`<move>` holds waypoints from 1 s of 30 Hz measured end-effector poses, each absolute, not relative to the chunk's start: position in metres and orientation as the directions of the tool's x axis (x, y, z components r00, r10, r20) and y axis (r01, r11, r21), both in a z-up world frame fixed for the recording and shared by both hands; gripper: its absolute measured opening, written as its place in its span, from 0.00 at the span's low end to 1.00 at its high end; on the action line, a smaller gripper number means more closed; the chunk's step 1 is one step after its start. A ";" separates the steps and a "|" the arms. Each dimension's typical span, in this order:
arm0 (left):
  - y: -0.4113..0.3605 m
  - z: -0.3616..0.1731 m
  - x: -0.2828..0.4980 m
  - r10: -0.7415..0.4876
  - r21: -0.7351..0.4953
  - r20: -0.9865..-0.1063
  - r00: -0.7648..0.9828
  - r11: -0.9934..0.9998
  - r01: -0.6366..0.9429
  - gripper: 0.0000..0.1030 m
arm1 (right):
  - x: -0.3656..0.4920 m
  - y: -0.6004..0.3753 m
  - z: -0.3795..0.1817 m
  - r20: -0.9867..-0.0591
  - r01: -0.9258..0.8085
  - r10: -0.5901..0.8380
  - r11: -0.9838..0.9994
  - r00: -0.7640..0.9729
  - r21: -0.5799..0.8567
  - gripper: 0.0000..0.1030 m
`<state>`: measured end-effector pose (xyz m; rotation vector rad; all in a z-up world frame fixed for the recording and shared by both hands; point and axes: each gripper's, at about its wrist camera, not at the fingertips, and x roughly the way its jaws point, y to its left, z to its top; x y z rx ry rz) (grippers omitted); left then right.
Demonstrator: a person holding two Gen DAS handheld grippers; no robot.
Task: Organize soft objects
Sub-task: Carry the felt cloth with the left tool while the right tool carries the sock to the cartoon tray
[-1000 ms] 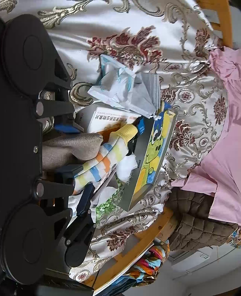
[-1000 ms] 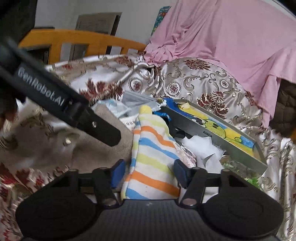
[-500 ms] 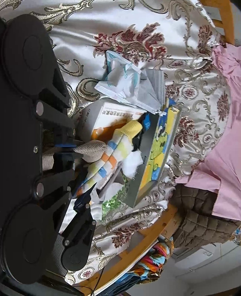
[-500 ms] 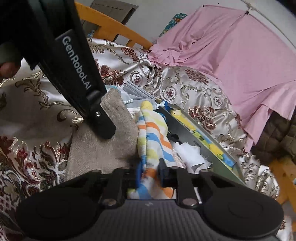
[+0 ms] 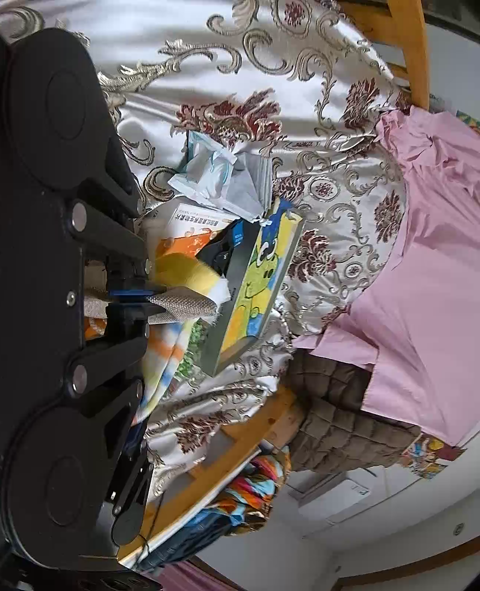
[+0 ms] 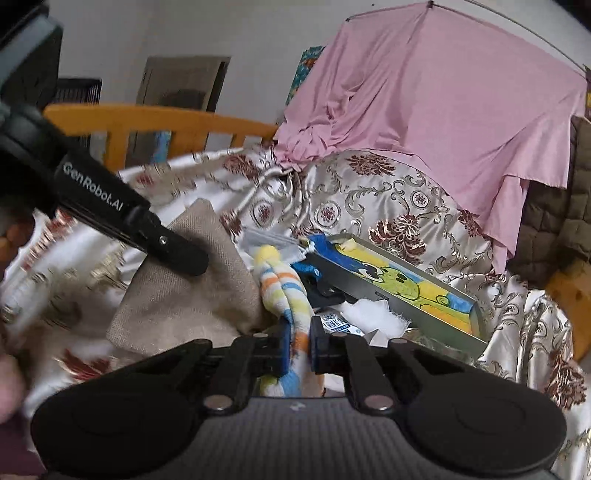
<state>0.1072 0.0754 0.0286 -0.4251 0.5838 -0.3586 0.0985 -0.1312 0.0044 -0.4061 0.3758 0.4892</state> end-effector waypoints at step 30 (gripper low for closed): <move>0.048 0.104 0.344 -0.350 -0.367 -0.239 0.906 0.896 0.250 0.02 | 0.304 -0.142 0.113 -0.410 -0.482 0.387 0.862 0.826 -0.155 0.10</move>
